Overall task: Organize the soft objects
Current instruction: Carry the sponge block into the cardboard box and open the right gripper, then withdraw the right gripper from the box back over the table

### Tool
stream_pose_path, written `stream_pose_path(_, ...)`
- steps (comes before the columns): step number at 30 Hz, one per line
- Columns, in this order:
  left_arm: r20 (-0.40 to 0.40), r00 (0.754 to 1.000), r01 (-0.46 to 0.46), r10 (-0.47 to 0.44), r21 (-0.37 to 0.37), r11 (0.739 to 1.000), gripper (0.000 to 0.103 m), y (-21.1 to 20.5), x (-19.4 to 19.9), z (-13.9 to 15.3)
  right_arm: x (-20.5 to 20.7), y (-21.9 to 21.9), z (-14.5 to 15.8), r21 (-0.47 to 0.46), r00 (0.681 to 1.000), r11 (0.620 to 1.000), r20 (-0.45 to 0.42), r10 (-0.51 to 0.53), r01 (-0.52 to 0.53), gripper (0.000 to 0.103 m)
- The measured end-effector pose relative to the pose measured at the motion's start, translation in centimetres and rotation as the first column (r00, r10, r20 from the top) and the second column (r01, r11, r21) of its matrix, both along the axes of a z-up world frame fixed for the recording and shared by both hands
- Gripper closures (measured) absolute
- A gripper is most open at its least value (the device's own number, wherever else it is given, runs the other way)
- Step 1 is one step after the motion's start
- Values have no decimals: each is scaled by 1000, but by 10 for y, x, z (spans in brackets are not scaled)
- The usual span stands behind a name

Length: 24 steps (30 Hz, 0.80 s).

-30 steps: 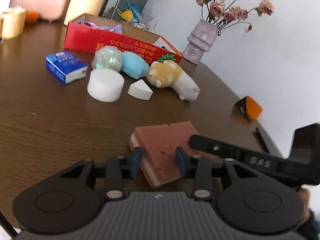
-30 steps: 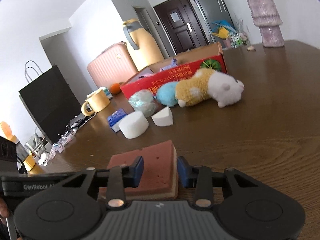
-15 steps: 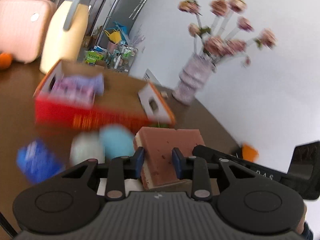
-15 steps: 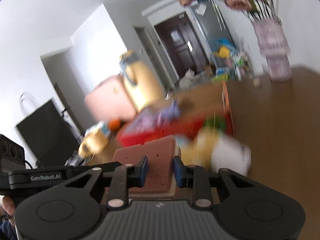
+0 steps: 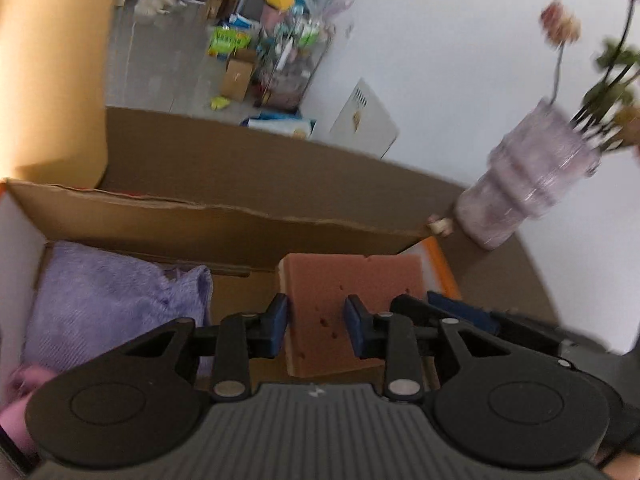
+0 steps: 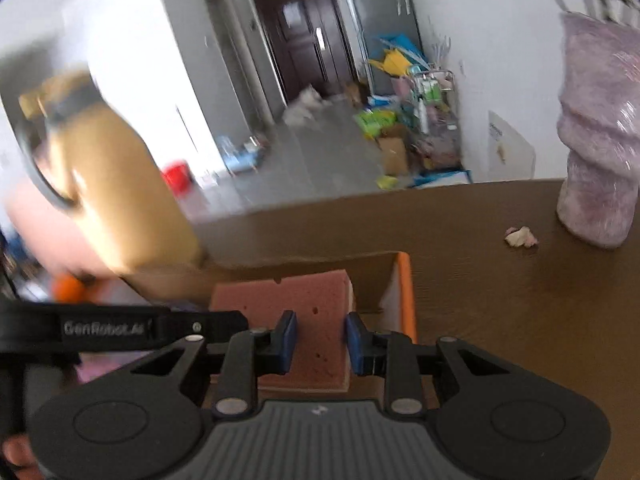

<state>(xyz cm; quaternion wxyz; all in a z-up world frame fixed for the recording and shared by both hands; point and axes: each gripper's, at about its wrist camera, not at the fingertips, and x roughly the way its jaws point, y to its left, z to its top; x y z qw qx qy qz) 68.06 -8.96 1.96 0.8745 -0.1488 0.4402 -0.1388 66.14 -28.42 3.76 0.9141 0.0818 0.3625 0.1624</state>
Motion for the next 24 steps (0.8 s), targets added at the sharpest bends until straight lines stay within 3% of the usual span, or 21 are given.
stream_pose_path(3,24,1000,2,-3,45,999,73,-5,5,-15,9,23,-16,-196,1000,981,18,13,-9,79)
stream_pose_path(4,36,999,4,-5,32,999,71,-3,5,-18,10,29,-21,-249,1000,968,21,10,-5,71)
stream_pose_path(7,19,999,30,-30,1,1000,61,-4,4,-22,3,41,-18,-299,999,954,37,21,-9,62)
stream_pose_path(9,51,998,29,-32,46,998,60,-10,-6,-13,-5,45,-18,-348,999,937,45,15,2,62)
stream_pose_path(11,107,992,56,-65,84,995,54,-18,-21,4,-13,43,-16,-366,998,930,63,0,23,51)
stream_pose_path(15,189,978,57,-86,156,986,38,-19,-64,47,-31,25,-2,-329,992,941,121,-37,75,50)
stream_pose_path(18,263,961,34,-84,189,981,34,-10,-109,80,-66,9,38,-262,985,962,168,-39,82,29)
stream_pose_path(19,295,952,19,-79,202,979,31,-5,-128,92,-78,5,52,-252,980,964,195,-28,78,21)
stream_pose_path(20,333,940,0,-74,217,976,27,0,-145,103,-94,2,65,-249,974,965,226,-19,76,20)
stream_pose_path(24,517,856,-164,3,267,949,17,26,-229,131,-158,-9,108,-250,948,966,317,16,67,13)
